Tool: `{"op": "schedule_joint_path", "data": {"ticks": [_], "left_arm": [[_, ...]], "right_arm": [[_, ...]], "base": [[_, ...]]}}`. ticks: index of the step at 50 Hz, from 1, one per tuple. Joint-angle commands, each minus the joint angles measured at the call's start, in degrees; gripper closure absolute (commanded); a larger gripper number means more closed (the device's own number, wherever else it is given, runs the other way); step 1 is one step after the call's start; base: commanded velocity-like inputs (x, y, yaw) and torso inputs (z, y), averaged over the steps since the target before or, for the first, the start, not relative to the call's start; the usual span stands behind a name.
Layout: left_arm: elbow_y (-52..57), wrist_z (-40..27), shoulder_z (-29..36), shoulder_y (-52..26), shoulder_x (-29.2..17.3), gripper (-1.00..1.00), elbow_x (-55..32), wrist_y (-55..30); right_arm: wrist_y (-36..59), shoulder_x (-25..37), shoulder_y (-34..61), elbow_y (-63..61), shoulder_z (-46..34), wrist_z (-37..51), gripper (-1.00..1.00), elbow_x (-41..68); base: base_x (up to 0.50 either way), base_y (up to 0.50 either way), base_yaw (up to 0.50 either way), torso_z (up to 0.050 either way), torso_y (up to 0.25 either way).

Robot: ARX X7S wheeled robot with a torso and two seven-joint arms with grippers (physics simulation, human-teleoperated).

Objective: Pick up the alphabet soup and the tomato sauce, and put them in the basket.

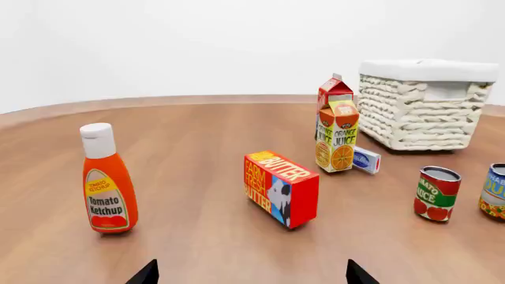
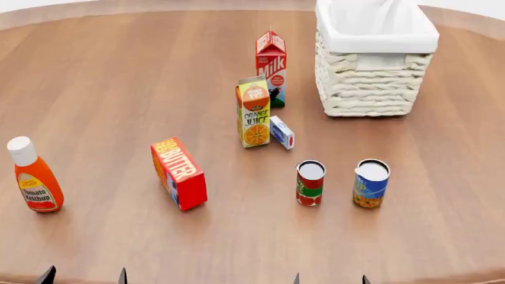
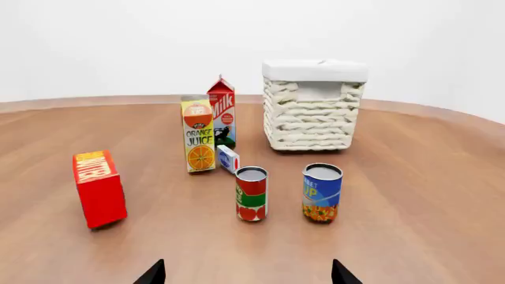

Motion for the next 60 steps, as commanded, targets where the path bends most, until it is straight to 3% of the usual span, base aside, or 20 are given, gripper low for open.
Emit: {"op": "schedule_joint_path", "data": {"ticks": [1, 13, 20, 24, 26, 27, 29, 32, 40, 46, 47, 48, 50, 52, 53, 55, 58, 60], "left_arm": [[0.1, -1.06, 1.06, -0.01, -0.92, -1.0, -0.92, -0.1], [2.48, -3.01, 2.27, 0.46, -3.19, -1.0, -3.12, -0.44], [19.71, -3.93, 1.72, 2.21, -5.66, -1.0, -3.57, -7.09], [29.18, -5.68, 1.6, 0.13, -7.39, -1.0, -0.43, -12.28], [35.11, -6.34, 1.75, -1.23, -8.29, -1.0, 1.69, -15.99], [36.58, -6.48, 1.66, -1.59, -8.43, -1.0, 1.91, -17.04], [41.18, -6.43, 0.41, -2.67, -8.54, -1.0, 0.66, -19.57], [46.61, -6.62, -0.48, -3.53, -9.39, -1.0, 0.97, -21.61], [58.96, -6.34, -3.14, -9.84, -11.31, -1.0, 0.81, -31.6], [59.99, -6.71, -7.3, -9.93, -10.8, -1.0, -1.25, -27.72], [59.99, -8.68, -7.28, -9.63, -12.97, -1.0, -3.15, -26.3], [59.99, -14.4, -5.91, -9.77, -18.17, -1.0, -6.53, -26.03], [59.99, -31.59, 1.03, -9.28, -35.23, -1.0, -18.78, -20.49], [59.99, -48.78, 11.02, -12.06, -51.87, -1.0, -22.84, -14.98], [59.98, -56.16, 14.4, -13.6, -56.04, -1.0, -24.45, -12.33], [59.85, -60.22, 15.24, -13.82, -58.26, -1.0, -27.68, -9.68], [59.75, -60.43, 16.8, -15.0, -58.64, -1.0, -27.44, -10.09], [59.76, -60.7, 17.62, -16.09, -58.93, -1.0, -28.0, -9.88]], "right_arm": [[0.46, 1.29, -0.17, -0.66, -1.58, 1.59, -1.0, 1.29], [0.55, 2.83, 0.87, -2.1, -4.37, 5.31, -1.0, 0.38], [6.56, 3.53, 2.0, -17.3, -5.21, 7.63, -1.0, -1.22], [8.14, 4.28, 4.31, -22.42, -5.85, 8.14, -1.0, -2.19], [14.61, 4.83, 6.73, -29.54, -6.19, 8.08, -1.0, -3.74], [12.49, 4.93, 6.4, -28.49, -6.01, 8.28, -1.0, -3.29], [19.09, 5.26, 9.09, -34.15, -5.42, 7.85, -1.0, -3.16], [17.57, 5.9, 9.36, -34.65, -4.67, 8.2, -1.0, -2.86], [25.74, 7.36, 12.79, -44.48, -2.82, 7.73, -1.0, -1.64], [28.12, 8.14, 15.3, -47.2, -2.44, 7.53, -1.0, -0.96], [27.42, 8.21, 14.93, -47.01, -2.5, 7.7, -1.0, -1.06], [28.72, 8.24, 15.61, -47.98, -2.45, 7.58, -1.0, -0.78], [29.4, 8.48, 16.29, -48.54, -2.92, 7.59, -1.0, -1.0], [24.42, 8.38, 14.22, -45.79, -2.94, 8.16, -1.0, -0.97], [27.25, 8.37, 15.62, -47.36, -2.89, 8.01, -1.0, -0.69], [28.76, 8.42, 16.01, -48.61, -3.11, 8.07, -1.0, -0.64], [26.58, 9.14, 14.7, -48.47, -3.82, 8.39, -1.0, -1.53], [31.32, 9.32, 17.2, -51.33, -3.97, 8.19, -1.0, -1.71]], "base": [[0.0, 0.0, 0.0, 0.0, 0.0], [0.0, 0.0, 0.0, 0.0, 0.0], [0.0, 0.0, 0.0, 0.0, 0.0], [0.0, 0.0, 0.0, 0.0, 0.0], [0.0, 0.0, 0.0, 0.0, 0.0], [0.0, 0.0, 0.0, 0.0, 0.0], [0.0, 0.0, 0.0, 0.0, 0.0], [0.0, 0.0, 0.0, 0.0, 0.0], [0.0, 0.0, 0.0, 0.0, 0.0], [0.0, 0.0, 0.0, 0.0, 0.0], [0.0, 0.0, 0.0, 0.0, 0.0], [0.0, 0.0, 0.0, 0.0, 0.0], [0.0, 0.0, 0.0, 0.0, 0.0], [0.0, 0.0, 0.0, 0.012, 0.0], [0.0, 0.0, 0.0, 0.047, 0.0], [0.0, 0.0, 0.0, 0.05, 0.0], [0.0, 0.0, 0.0, 0.05, 0.0], [0.0, 0.0, 0.0, 0.05, 0.0]]}}
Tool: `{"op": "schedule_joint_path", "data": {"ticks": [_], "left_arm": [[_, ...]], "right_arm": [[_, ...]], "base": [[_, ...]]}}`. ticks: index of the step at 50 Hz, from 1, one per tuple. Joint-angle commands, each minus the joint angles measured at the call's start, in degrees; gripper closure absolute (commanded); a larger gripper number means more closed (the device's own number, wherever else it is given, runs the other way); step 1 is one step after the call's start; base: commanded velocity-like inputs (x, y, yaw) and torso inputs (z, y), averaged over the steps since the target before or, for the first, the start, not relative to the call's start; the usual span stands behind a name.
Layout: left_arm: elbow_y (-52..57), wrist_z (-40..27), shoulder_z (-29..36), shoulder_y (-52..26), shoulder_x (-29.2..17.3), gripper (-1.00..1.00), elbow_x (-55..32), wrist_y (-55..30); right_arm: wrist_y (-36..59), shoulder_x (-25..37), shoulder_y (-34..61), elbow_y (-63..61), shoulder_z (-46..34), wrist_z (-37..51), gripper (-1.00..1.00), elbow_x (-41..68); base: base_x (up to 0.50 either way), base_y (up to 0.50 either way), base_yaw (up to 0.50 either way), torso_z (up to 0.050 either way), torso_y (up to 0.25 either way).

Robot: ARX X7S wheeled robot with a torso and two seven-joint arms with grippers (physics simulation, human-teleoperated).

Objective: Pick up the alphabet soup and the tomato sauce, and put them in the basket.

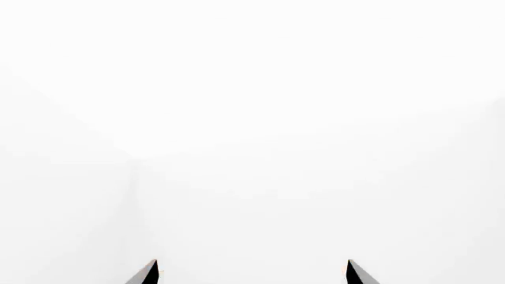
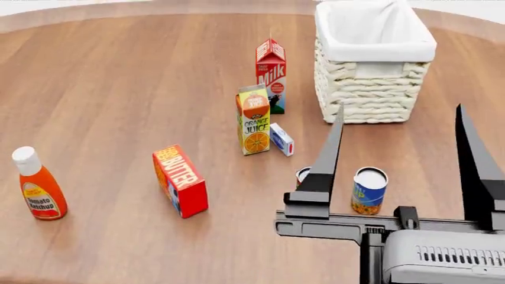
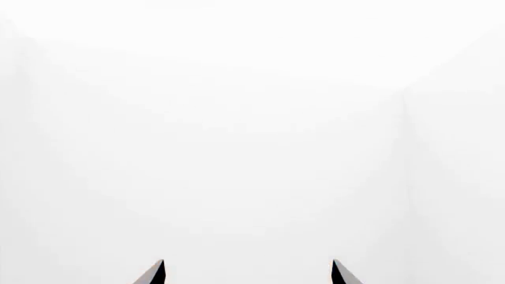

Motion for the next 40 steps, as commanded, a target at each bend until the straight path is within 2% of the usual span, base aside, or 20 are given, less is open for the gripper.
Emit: {"op": "schedule_joint_path", "data": {"ticks": [1, 4, 5, 10, 11, 16, 21, 23, 25, 29, 31, 33, 37, 40], "left_arm": [[2.52, -22.6, 10.46, -5.08, -19.76, -1.0, -11.2, 6.73], [2.36, -23.49, 11.46, -6.28, -20.58, -1.0, -11.39, 6.89], [2.23, -23.52, 11.53, -6.47, -20.68, -1.0, -11.58, 7.2], [1.55, -23.57, 12.5, -6.75, -20.25, -1.0, -11.78, 7.67], [1.46, -23.46, 12.91, -6.94, -20.03, -1.0, -11.51, 7.47], [1.73, -23.56, 13.24, -7.3, -20.25, -1.0, -11.46, 7.86], [1.22, -23.77, 13.85, -5.83, -20.14, -1.0, -9.92, 9.53], [0.92, -23.88, 13.75, -5.42, -20.25, -1.0, -10.11, 10.12], [1.18, -24.01, 13.73, -5.61, -20.36, -1.0, -10.32, 9.86], [0.99, -24.05, 13.64, -5.15, -20.64, -1.0, -10.45, 10.79], [1.08, -24.03, 13.93, -5.3, -20.51, -1.0, -10.27, 10.65], [1.06, -24.04, 14.17, -5.37, -20.37, -1.0, -10.2, 10.67], [0.23, -23.8, 14.32, -4.37, -20.55, -1.0, -9.64, 11.95], [0.24, -23.78, 14.68, -4.35, -20.54, -1.0, -9.14, 11.62]], "right_arm": [[5.29, 1.23, 2.88, -5.78, -0.76, 0.35, -1.0, -0.52], [-0.69, 1.27, -0.29, -3.24, -0.84, 1.06, -1.0, -0.46], [2.13, 1.25, 1.24, -4.6, -0.59, 0.73, -1.0, 0.07], [0.73, 1.21, 0.47, -3.51, -0.38, 0.93, -1.0, 0.91], [-2.6, 1.15, -1.31, -1.93, -0.44, 1.13, -1.0, 1.03], [0.33, 1.61, 0.26, -4.14, -0.53, 0.94, -1.0, 1.39], [-5.77, 1.54, -2.68, -0.71, -0.97, 1.43, -1.0, 1.41], [-3.2, 1.64, -1.54, -2.2, -0.99, 1.34, -1.0, 1.71], [-6.39, 1.71, -3.18, -0.7, -1.02, 1.61, -1.0, 1.65], [-2.07, 1.9, -1.11, -3.5, -1.15, 1.33, -1.0, 2.47], [-6.88, 2.06, -3.59, -1.11, -1.96, 1.61, -1.0, 1.72], [-4.75, 2.25, -2.55, -2.22, -2.63, 1.42, -1.0, 1.44], [-7.48, 2.4, -3.82, -0.77, -2.46, 1.65, -1.0, 1.91], [-6.68, 2.46, -3.34, -1.21, -2.45, 1.55, -1.0, 2.54]], "base": [[0.0, 0.0, 0.0, 0.05, 0.0], [0.0, 0.0, 0.0, 0.05, 0.0], [0.0, 0.0, 0.0, 0.05, 0.0], [0.0, 0.0, 0.0, 0.05, 0.0], [0.0, 0.0, 0.0, 0.05, 0.0], [0.0, 0.0, 0.0, 0.05, 0.0], [0.0, 0.0, 0.0, 0.05, 0.0], [0.0, 0.0, 0.0, 0.05, 0.0], [0.0, 0.0, 0.0, 0.05, 0.0], [0.0, 0.0, 0.0, 0.05, 0.0], [0.0, 0.0, 0.0, 0.05, 0.0], [0.0, 0.0, 0.0, 0.05, 0.0], [0.0, 0.0, 0.0, 0.05, 0.0], [0.0, -0.06, 0.0, 0.0, 0.0]]}}
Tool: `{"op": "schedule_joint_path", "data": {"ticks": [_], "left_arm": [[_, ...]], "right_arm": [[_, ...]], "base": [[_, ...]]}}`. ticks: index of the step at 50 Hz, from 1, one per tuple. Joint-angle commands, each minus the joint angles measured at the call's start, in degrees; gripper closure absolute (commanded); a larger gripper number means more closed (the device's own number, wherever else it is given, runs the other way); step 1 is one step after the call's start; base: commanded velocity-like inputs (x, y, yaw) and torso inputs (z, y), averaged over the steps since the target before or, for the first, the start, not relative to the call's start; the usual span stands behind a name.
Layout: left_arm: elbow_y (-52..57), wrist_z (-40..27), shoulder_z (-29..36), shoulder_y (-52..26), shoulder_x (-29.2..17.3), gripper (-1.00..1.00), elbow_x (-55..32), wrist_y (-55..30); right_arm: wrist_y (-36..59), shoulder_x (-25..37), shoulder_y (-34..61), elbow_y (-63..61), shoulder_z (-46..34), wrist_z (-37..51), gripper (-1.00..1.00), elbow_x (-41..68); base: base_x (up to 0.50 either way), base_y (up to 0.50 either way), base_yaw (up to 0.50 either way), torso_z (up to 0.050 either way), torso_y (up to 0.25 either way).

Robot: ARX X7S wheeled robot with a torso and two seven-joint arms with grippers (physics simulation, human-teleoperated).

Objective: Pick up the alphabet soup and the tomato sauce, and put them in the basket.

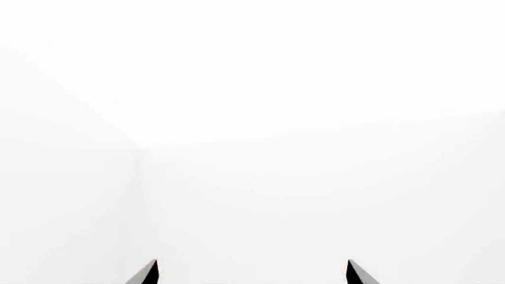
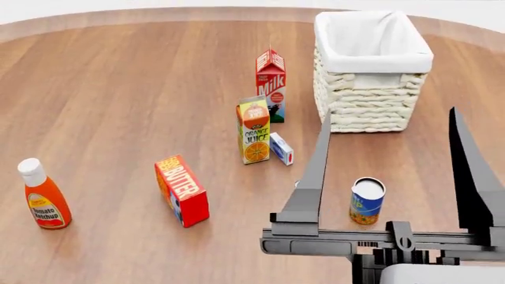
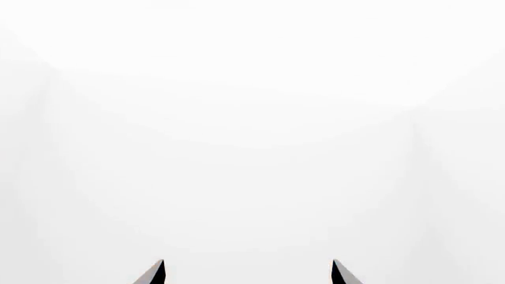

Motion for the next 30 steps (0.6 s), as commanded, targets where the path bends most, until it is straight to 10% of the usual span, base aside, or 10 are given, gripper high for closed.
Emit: {"op": "schedule_joint_path", "data": {"ticks": [1, 30], "left_arm": [[-0.68, -0.53, 0.67, 1.08, -0.73, -1.0, 0.69, 1.57], [-0.27, -0.82, 1.4, -0.1, -0.86, -1.0, 0.19, 0.86]], "right_arm": [[-1.88, 0.54, -0.94, 0.62, -0.84, 0.16, -1.0, 0.59], [-1.88, 2.05, -0.9, 0.71, -1.94, 1.5, -1.0, -0.03]], "base": [[0.0, -0.27, 0.0, 0.0, 0.0], [0.0, -0.16, 0.0, 0.0, 0.0]]}}
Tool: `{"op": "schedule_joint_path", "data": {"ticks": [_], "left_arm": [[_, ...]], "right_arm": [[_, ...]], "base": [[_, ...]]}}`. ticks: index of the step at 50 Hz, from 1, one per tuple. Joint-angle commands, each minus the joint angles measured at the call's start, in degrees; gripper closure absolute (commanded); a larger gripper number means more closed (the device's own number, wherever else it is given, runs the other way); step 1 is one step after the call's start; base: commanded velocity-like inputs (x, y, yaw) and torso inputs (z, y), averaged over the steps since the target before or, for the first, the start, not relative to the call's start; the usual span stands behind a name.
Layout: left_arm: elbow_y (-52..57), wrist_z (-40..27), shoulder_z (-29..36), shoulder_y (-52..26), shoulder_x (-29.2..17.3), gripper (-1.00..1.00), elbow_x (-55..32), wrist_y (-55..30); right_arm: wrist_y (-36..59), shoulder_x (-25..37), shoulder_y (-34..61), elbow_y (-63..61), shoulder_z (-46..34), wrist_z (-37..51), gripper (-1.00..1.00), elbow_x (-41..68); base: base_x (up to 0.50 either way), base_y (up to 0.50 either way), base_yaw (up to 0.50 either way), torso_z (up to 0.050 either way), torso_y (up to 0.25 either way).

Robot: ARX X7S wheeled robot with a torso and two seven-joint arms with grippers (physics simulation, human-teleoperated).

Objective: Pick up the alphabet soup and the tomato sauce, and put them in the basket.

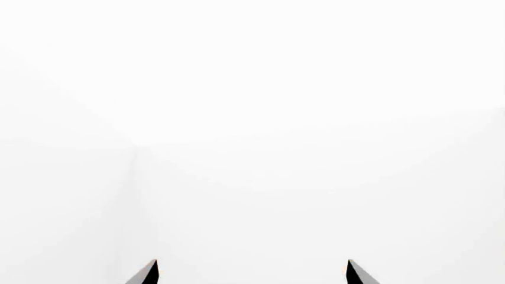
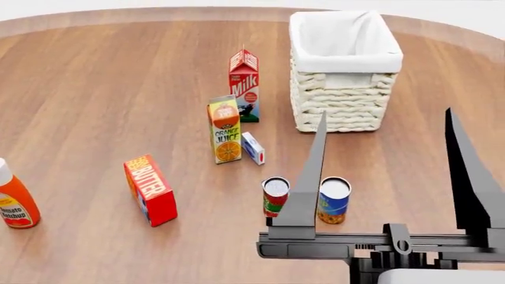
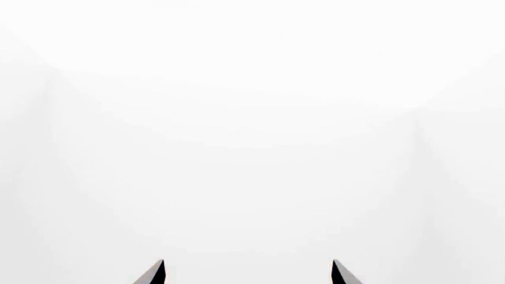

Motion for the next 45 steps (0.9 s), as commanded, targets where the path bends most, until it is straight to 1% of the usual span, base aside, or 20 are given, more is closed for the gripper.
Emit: {"op": "schedule_joint_path", "data": {"ticks": [1, 7, 9, 11, 13, 14, 15, 19, 24, 25, 26, 28, 29, 32, 38, 39, 41, 42, 44, 45], "left_arm": [[0.12, -0.2, 0.25, -0.37, -0.07, -1.0, -0.2, -0.19], [0.43, -0.39, 0.0, -0.8, -0.48, -1.0, -0.8, -0.34], [0.53, -0.44, 0.05, -1.02, -0.52, -1.0, -0.85, -0.48], [0.35, -0.37, 0.21, -0.98, -0.4, -1.0, -0.67, -0.23], [-0.05, -0.18, 0.48, -0.88, -0.17, -1.0, -0.34, 0.04], [-0.27, -0.11, 0.6, -0.54, -0.08, -1.0, -0.01, 0.48], [-0.33, -0.1, 0.66, -0.46, -0.08, -1.0, 0.1, 0.54], [-0.21, -0.28, 0.57, -0.34, -0.33, -1.0, -0.02, 0.6], [-0.33, -0.36, 0.77, 0.06, -0.36, -1.0, 0.4, 0.9], [-0.38, -0.3, 0.9, -0.06, -0.23, -1.0, 0.41, 0.8], [-0.55, -0.31, 0.96, 0.14, -0.25, -1.0, 0.61, 1.06], [-0.48, -0.34, 1.07, -0.08, -0.19, -1.0, 0.52, 0.83], [-0.48, -0.33, 1.11, -0.12, -0.15, -1.0, 0.53, 0.82], [-0.55, -0.39, 1.33, -0.06, -0.08, -1.0, 0.85, 0.76], [-0.6, -0.77, 1.26, 0.35, -0.5, -1.0, 0.88, 1.21], [-0.55, -0.84, 1.28, 0.37, -0.53, -1.0, 0.89, 1.25], [-0.61, -0.85, 1.4, 0.42, -0.55, -1.0, 1.0, 1.35], [-0.75, -0.85, 1.36, 0.49, -0.59, -1.0, 0.97, 1.57], [-0.8, -0.89, 1.4, 0.48, -0.61, -1.0, 0.97, 1.63], [-0.79, -0.9, 1.44, 0.5, -0.64, -1.0, 0.97, 1.66]], "right_arm": [[-1.96, 0.73, -0.74, 1.37, -1.19, 0.56, -1.0, -1.1], [-1.28, 1.07, -0.15, 0.94, -1.74, 0.63, -1.0, -1.44], [3.8, 1.0, 2.64, -1.49, -1.75, 0.35, -1.0, -1.07], [4.11, 1.08, 2.8, -1.63, -1.94, 0.46, -1.0, -1.04], [0.32, 1.27, 0.82, 0.18, -2.17, 0.88, -1.0, -1.38], [2.34, 1.31, 1.88, -0.73, -2.23, 0.71, -1.0, -1.28], [-0.04, 1.4, 0.65, 0.45, -2.4, 0.99, -1.0, -1.58], [-1.8, 1.57, -0.41, 1.23, -2.36, 1.25, -1.0, -1.46], [-0.61, 1.71, 0.15, 0.48, -2.31, 1.34, -1.0, -1.07], [2.81, 1.68, 1.86, -1.22, -2.04, 1.05, -1.0, -0.47], [-0.25, 1.82, 0.22, 0.27, -2.25, 1.38, -1.0, -0.88], [-1.96, 1.92, -0.7, 1.16, -2.35, 1.59, -1.0, -1.03], [0.59, 1.89, 0.59, -0.18, -2.18, 1.42, -1.0, -0.63], [-2.36, 2.08, -0.9, 1.22, -2.47, 1.8, -1.0, -1.03], [-2.16, 2.34, -0.9, 1.04, -2.86, 2.04, -1.0, -1.25], [0.25, 2.3, 0.39, -0.19, -2.76, 1.86, -1.0, -0.93], [-1.35, 2.44, -0.47, 0.47, -2.98, 2.14, -1.0, -1.17], [1.51, 2.45, 1.2, -0.79, -3.09, 1.96, -1.0, -1.19], [2.6, 2.5, 1.92, -1.23, -3.17, 2.01, -1.0, -1.22], [-0.11, 2.65, 0.42, 0.03, -3.37, 2.34, -1.0, -1.58]], "base": [[0.0, 0.0, 0.0, 0.0, 0.0], [0.07, 0.0, 0.0, 0.0, 0.0], [0.1, 0.0, 0.0, 0.0, 0.0], [0.1, 0.0, 0.0, 0.0, 0.0], [0.11, 0.0, 0.0, 0.0, 0.0], [0.18, -0.01, 0.0, 0.0, 0.0], [0.19, 0.0, 0.0, 0.0, 0.0], [0.2, -0.01, 0.0, 0.0, 0.0], [0.23, -0.08, 0.0, 0.0, 0.0], [0.23, -0.13, 0.0, 0.0, 0.0], [0.24, -0.14, 0.0, 0.0, 0.0], [0.23, -0.16, 0.0, 0.0, 0.0], [0.24, -0.18, 0.0, 0.0, 0.0], [0.24, -0.18, 0.0, 0.0, 0.0], [0.24, -0.18, 0.0, 0.0, 0.0], [0.24, -0.18, 0.0, 0.0, 0.0], [0.24, -0.18, 0.0, 0.0, 0.0], [0.24, -0.14, 0.0, 0.0, 0.0], [0.24, -0.1, 0.0, 0.0, 0.0], [0.24, -0.04, 0.0, 0.0, 0.0]]}}
